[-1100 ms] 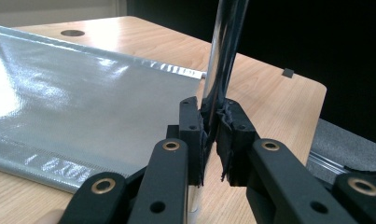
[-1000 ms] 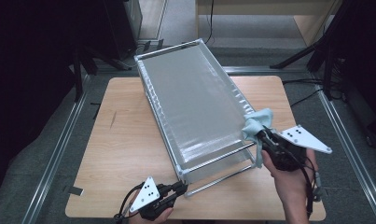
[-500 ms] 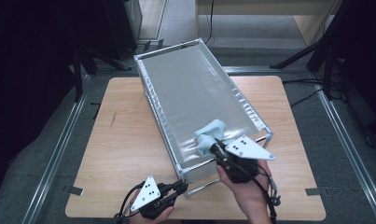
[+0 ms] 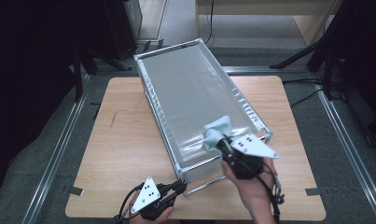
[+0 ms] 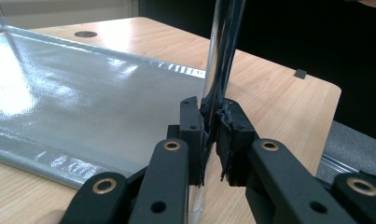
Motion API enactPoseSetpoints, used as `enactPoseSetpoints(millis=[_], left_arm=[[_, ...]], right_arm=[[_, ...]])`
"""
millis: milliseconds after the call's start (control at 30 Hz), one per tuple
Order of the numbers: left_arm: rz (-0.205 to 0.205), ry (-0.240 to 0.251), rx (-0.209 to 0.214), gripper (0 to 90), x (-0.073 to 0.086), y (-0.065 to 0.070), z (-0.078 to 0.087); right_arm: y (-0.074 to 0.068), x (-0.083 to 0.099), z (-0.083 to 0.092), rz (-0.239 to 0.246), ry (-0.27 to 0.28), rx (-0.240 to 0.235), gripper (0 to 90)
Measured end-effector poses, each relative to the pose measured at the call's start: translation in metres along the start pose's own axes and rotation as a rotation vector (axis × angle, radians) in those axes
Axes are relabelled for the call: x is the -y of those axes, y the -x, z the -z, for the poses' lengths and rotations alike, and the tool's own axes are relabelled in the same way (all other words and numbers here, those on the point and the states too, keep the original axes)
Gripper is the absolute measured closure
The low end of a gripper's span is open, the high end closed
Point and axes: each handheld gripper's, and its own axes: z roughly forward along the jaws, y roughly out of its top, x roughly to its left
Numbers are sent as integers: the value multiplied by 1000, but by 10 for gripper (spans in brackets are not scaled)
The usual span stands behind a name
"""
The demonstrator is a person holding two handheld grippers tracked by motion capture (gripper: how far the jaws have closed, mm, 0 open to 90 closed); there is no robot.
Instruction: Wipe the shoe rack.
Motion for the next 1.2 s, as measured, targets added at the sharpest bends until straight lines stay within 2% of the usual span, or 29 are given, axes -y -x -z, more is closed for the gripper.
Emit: enactPoseSetpoints(millis=[100,233,300,367,467,500,600,733,867,967,1033,1100,1167,1200], left_arm=[[3,0,0,813,0,-1,0],[6,1,-3,813,0,-1,0],[6,1,-5,813,0,-1,0],[6,2,-5,813,0,-1,0],[8,-4,-4,812,-1,-2,0],[11,-5,-3,812,-1,-2,0],[12,-6,-4,811,-2,-2,-1],[16,-4,-4,811,-1,-2,-1],[18,-3,-4,811,-1,-1,-1],[15,-3,-5,811,-1,-1,-1],[15,-1,-6,812,-1,-1,0],[11,-2,-5,812,-1,-1,0],[14,-1,-5,812,-1,-1,0],[14,0,-5,812,0,-1,0]], right_arm=[[28,1,2,-45,3,61,801],[56,3,6,-72,24,168,782],[65,4,9,-98,39,184,786],[67,4,10,-106,42,181,789],[59,3,7,-101,34,211,813],[54,2,6,-91,27,203,816],[34,1,1,-69,17,144,817],[0,0,-5,-49,12,25,817],[-44,0,-10,30,22,-53,817],[-64,0,-10,46,37,-127,817],[-65,0,-8,58,47,-137,819],[-56,2,-5,45,55,-147,820],[-42,5,1,34,70,-107,820],[-33,7,6,33,78,-72,820]])
